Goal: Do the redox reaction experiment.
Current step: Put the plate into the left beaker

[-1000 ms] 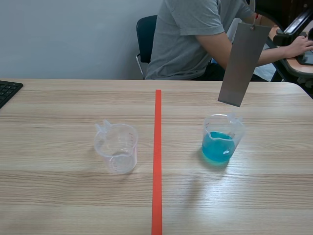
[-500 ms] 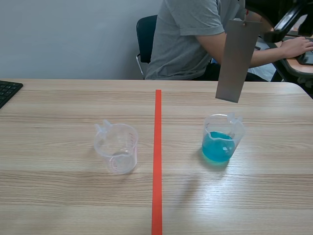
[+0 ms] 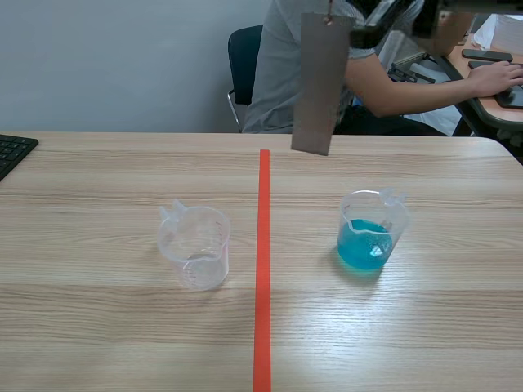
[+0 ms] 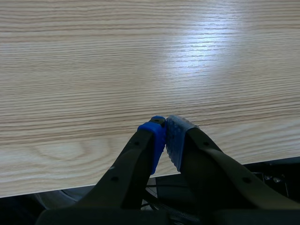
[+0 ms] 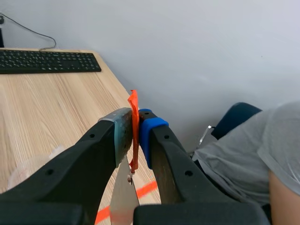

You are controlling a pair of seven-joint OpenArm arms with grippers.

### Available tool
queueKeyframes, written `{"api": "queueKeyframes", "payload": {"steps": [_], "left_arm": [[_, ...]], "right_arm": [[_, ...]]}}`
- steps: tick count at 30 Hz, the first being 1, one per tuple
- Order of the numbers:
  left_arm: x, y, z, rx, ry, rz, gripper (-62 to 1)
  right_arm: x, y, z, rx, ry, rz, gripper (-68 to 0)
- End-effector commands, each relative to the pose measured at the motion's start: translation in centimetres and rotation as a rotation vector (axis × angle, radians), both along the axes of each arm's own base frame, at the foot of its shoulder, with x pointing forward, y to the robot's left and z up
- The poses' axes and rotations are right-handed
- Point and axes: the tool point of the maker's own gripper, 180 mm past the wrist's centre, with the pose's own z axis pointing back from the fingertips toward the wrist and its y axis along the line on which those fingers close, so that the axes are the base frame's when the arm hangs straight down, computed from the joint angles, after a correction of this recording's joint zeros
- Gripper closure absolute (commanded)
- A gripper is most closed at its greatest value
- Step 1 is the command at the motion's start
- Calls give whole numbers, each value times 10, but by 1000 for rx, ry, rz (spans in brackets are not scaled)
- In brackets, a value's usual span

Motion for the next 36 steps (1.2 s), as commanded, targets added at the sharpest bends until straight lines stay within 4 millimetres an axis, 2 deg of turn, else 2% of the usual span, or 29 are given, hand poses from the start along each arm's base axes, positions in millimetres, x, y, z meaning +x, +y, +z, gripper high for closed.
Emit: {"api": "queueKeyframes", "payload": {"steps": [1,9,13,21,26,36], "left_arm": [[5,-3,3,-6,-20,-4,-31],[5,-3,3,-6,-21,-4,-31],[5,-3,3,-6,-20,-4,-31],[5,-3,3,-6,-21,-4,-32],[5,-3,3,-6,-20,-4,-31],[5,-3,3,-6,-20,-4,-32]], "right_arm": [[0,9,13,24,-34,16,-13],[-10,65,16,53,-42,112,-13],[-14,91,12,62,-25,156,-13],[-20,132,1,71,24,226,-13],[-24,145,-4,57,33,245,-13],[-24,146,-9,33,37,239,-13]]}}
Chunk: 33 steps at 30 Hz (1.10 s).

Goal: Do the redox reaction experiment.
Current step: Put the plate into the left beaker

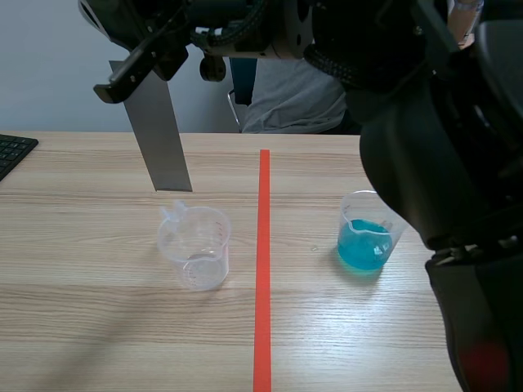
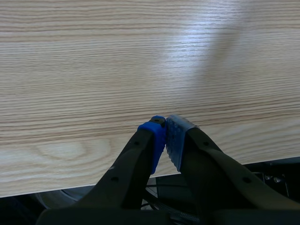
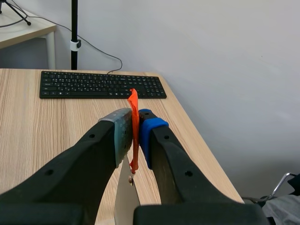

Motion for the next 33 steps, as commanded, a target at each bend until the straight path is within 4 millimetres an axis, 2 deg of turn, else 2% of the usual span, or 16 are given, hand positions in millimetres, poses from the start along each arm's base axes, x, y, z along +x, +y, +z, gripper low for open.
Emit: {"api": "queueKeyframes", "payload": {"steps": [1,9,27,33], "left_arm": [[5,-3,3,-6,-21,-4,-32],[2,-3,0,-3,4,-6,-32],[-2,-2,-4,1,32,-9,-34],[-2,-3,-4,0,31,-9,-228]], "right_arm": [[2,-1,13,18,-34,-1,-13],[5,0,6,10,-12,-4,-15],[29,0,-51,-25,118,-31,-15],[37,-1,-76,-45,150,-45,-15]]}}
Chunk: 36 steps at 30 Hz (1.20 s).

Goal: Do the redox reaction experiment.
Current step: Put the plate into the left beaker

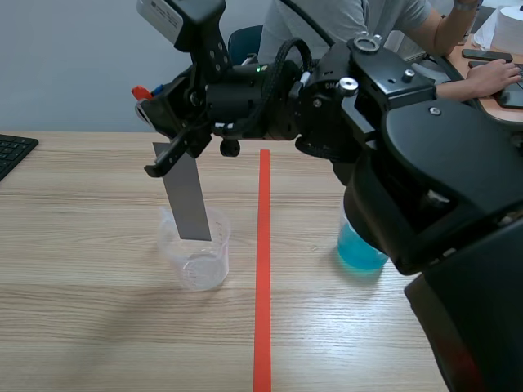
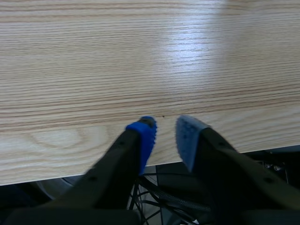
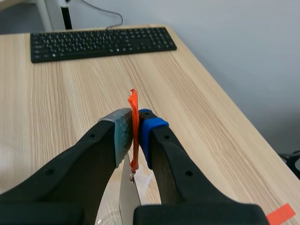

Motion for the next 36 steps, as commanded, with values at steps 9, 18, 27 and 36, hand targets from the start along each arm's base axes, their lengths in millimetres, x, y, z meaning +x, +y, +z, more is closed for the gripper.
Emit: {"api": "queueKeyframes", "payload": {"steps": [9,18,27,36], "left_arm": [[6,-3,4,-9,-27,-5,-435],[6,-3,5,-10,-31,-5,-573],[6,-3,5,-9,-31,-5,-573],[6,-3,5,-9,-29,-5,-572]], "right_arm": [[13,-3,-21,-6,-11,-13,-15],[14,-5,-34,-54,-27,-15,-15],[4,0,-38,-68,-20,38,-196],[-28,30,-44,-72,-6,158,-660]]}}
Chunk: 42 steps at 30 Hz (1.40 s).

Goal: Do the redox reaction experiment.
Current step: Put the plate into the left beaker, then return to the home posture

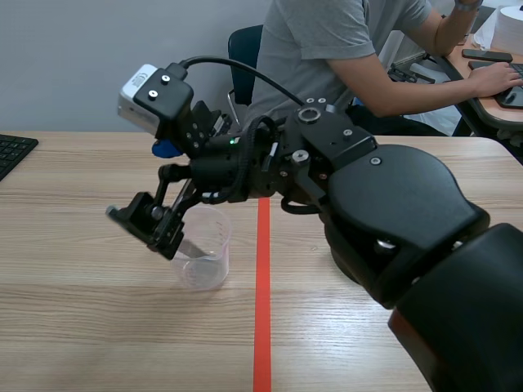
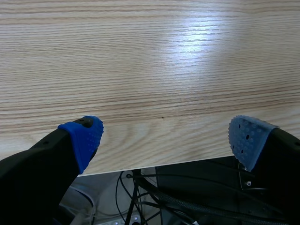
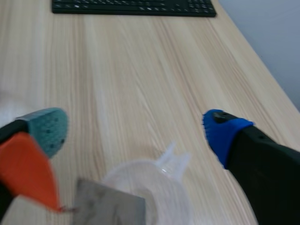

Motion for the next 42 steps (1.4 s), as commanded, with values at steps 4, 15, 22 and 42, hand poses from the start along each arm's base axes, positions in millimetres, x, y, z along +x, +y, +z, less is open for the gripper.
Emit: {"api": "queueKeyframes", "payload": {"steps": [4,15,22,42], "left_arm": [[5,-3,4,-8,-23,-6,-572],[9,-3,5,-9,-33,-6,-572],[15,1,10,17,-55,-20,-572],[63,-15,106,154,-342,-133,-572]], "right_arm": [[-15,16,15,53,-4,68,-679],[-8,8,50,212,33,-15,-679],[11,-41,60,237,-19,-208,-679],[-46,-188,67,113,-95,-567,-679]]}}
